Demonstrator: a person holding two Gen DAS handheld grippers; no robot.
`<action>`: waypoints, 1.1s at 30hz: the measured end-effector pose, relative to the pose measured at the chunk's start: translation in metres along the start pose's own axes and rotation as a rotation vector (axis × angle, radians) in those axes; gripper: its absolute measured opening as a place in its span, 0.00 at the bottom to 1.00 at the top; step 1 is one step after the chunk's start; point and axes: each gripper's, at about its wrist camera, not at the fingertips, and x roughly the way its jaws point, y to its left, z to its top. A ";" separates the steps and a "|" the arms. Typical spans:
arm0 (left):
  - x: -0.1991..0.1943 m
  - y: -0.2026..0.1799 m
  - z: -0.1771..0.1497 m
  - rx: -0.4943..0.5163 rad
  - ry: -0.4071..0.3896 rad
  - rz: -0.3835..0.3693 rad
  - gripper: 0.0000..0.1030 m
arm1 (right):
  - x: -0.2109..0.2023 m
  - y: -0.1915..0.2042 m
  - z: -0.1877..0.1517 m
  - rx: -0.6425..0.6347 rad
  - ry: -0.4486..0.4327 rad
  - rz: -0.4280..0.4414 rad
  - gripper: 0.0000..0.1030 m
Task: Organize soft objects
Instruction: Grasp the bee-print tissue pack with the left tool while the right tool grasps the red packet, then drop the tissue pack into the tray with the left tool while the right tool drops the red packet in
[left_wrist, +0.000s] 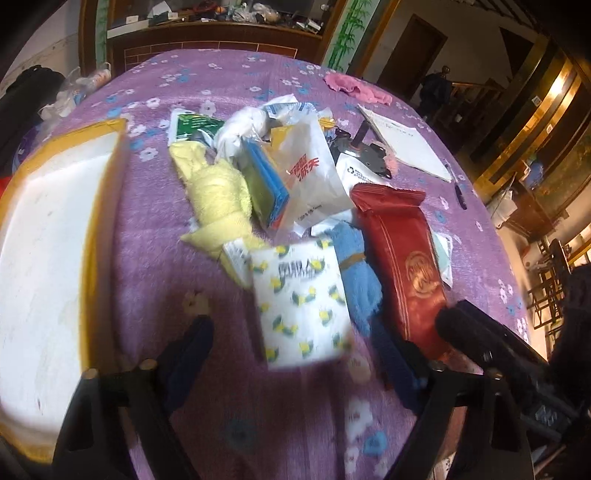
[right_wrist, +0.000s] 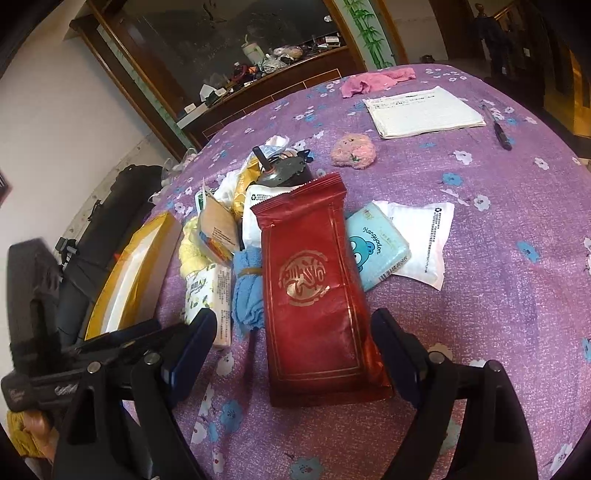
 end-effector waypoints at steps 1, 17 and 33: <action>0.006 0.000 0.003 0.001 0.015 0.009 0.78 | 0.002 0.001 0.001 -0.003 0.004 -0.009 0.82; 0.005 0.024 -0.019 -0.094 0.014 -0.096 0.54 | 0.029 0.009 0.000 -0.035 0.038 -0.185 0.56; -0.101 0.073 -0.026 -0.187 -0.178 -0.134 0.54 | -0.035 0.045 0.005 0.003 -0.132 0.162 0.45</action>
